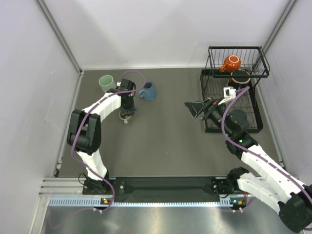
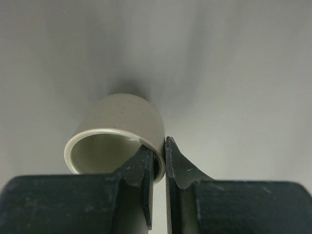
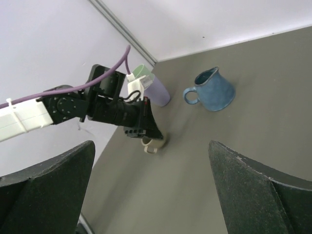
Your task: Unload the cups from the dish rack
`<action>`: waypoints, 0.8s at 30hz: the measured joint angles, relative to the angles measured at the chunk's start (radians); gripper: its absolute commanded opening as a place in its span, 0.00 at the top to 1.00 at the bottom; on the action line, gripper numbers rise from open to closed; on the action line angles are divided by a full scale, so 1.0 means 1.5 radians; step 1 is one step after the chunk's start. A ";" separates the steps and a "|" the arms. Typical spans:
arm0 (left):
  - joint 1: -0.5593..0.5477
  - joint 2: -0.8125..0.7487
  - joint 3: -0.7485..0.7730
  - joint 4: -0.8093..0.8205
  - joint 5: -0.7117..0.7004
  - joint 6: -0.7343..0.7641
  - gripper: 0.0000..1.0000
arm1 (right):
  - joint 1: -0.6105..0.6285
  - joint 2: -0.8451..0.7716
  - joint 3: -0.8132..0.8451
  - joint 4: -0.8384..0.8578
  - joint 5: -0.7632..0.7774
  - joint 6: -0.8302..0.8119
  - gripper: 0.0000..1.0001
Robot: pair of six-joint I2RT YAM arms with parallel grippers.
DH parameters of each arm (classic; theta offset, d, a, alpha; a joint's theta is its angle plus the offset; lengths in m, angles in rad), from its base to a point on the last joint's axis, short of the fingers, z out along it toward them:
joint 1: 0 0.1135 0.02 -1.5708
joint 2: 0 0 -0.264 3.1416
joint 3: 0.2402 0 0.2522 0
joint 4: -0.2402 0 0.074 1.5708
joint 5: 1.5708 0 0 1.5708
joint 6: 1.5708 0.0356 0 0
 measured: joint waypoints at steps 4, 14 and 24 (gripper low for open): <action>-0.006 0.000 0.006 -0.005 -0.004 0.008 0.78 | 0.000 -0.016 0.000 -0.026 0.012 -0.016 0.00; -0.009 0.000 0.010 -0.005 -0.004 0.015 0.70 | 0.000 -0.042 0.000 -0.069 0.054 -0.032 0.00; -0.010 -0.060 0.040 -0.017 0.095 0.026 0.31 | -0.006 -0.048 0.049 -0.202 0.220 -0.083 0.00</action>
